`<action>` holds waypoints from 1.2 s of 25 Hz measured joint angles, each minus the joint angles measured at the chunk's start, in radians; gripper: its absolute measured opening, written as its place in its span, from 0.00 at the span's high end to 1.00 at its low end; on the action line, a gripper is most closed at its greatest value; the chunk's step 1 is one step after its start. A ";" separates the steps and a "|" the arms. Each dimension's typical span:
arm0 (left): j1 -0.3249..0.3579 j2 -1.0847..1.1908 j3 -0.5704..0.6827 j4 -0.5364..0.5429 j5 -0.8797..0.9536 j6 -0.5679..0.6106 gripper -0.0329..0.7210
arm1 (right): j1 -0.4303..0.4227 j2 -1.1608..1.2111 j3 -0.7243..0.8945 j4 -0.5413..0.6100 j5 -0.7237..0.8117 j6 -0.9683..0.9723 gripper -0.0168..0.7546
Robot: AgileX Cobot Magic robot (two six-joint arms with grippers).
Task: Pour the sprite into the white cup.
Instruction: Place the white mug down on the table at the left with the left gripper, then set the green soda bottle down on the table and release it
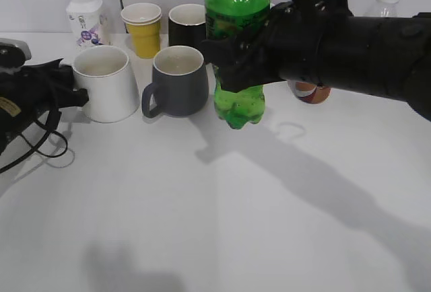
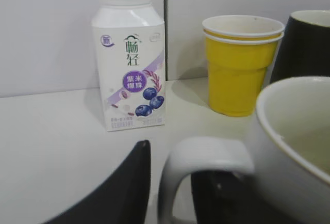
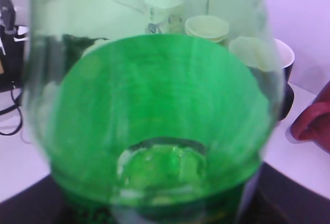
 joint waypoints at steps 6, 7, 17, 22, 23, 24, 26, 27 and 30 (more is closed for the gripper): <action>0.000 -0.047 0.094 -0.005 -0.014 -0.001 0.63 | 0.000 0.000 0.000 0.006 0.000 0.001 0.45; 0.000 -0.060 0.114 -0.005 -0.019 -0.001 0.63 | 0.000 0.000 0.000 0.014 0.000 0.001 0.45; 0.000 -0.189 0.293 -0.013 -0.032 -0.001 0.62 | -0.026 0.005 0.000 0.130 -0.044 -0.080 0.45; 0.000 -0.282 0.403 -0.004 -0.029 -0.001 0.62 | -0.141 0.103 0.000 0.248 -0.185 -0.150 0.45; 0.000 -0.303 0.421 -0.003 -0.029 -0.001 0.62 | -0.159 0.126 0.000 0.257 -0.229 -0.153 0.45; 0.000 -0.327 0.440 -0.002 -0.029 -0.001 0.62 | -0.175 0.152 0.000 0.263 -0.272 -0.154 0.45; 0.000 -0.369 0.465 0.000 -0.029 -0.001 0.62 | -0.188 0.200 0.000 0.268 -0.344 -0.164 0.45; 0.000 -0.391 0.474 0.007 -0.029 -0.001 0.62 | -0.188 0.224 0.000 0.268 -0.372 -0.180 0.45; 0.000 -0.448 0.487 0.050 -0.029 -0.001 0.62 | -0.188 0.292 0.000 0.267 -0.391 -0.207 0.45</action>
